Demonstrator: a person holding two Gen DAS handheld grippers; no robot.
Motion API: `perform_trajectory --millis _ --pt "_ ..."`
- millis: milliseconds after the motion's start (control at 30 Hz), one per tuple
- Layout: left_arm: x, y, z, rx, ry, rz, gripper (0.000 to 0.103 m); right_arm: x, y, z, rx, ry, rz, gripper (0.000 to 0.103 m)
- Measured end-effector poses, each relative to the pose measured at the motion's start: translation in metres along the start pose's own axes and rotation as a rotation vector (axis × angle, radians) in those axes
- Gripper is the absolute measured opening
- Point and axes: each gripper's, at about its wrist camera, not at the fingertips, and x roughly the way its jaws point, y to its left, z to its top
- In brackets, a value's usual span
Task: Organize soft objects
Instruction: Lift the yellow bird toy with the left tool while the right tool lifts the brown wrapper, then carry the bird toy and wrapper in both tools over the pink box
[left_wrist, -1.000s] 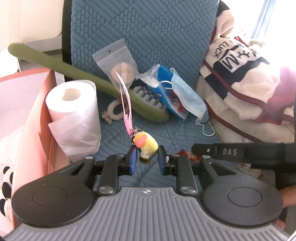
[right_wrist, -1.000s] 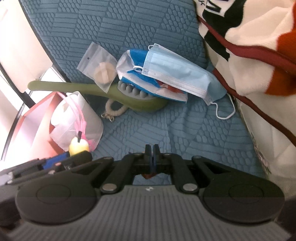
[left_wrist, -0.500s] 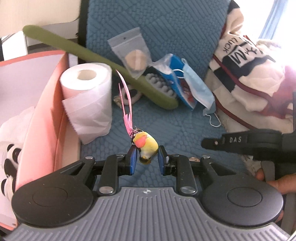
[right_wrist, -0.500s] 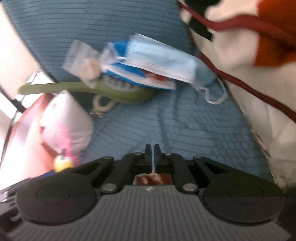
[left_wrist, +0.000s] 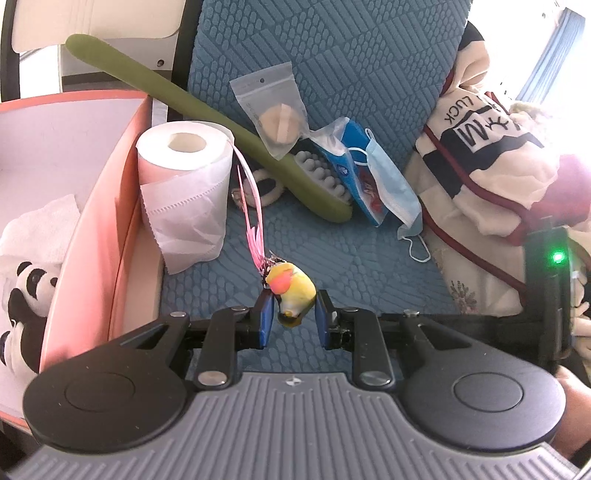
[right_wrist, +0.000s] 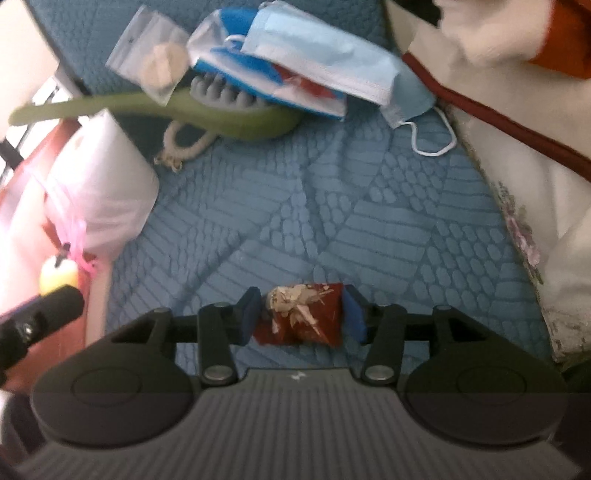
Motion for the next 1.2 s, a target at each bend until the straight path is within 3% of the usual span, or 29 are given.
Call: perform_trajectory --millis 100,233,600,1200 --pt "-0.002 0.000 -0.002 -0.003 0.006 -0.001 0.028 0.002 0.008 -0.004 -0.064 -0.009 -0.027 0.051" --pt "-0.006 0.003 0.001 -0.011 0.000 -0.005 0.028 0.001 0.016 -0.006 -0.122 -0.011 -0.044 0.039" --pt "-0.025 0.009 0.008 -0.031 -0.011 -0.049 0.028 -0.012 0.024 -0.007 -0.145 -0.066 -0.090 0.038" --pt "-0.077 0.013 0.030 0.035 -0.048 -0.128 0.028 -0.117 0.037 -0.018 -0.083 -0.257 -0.020 0.038"
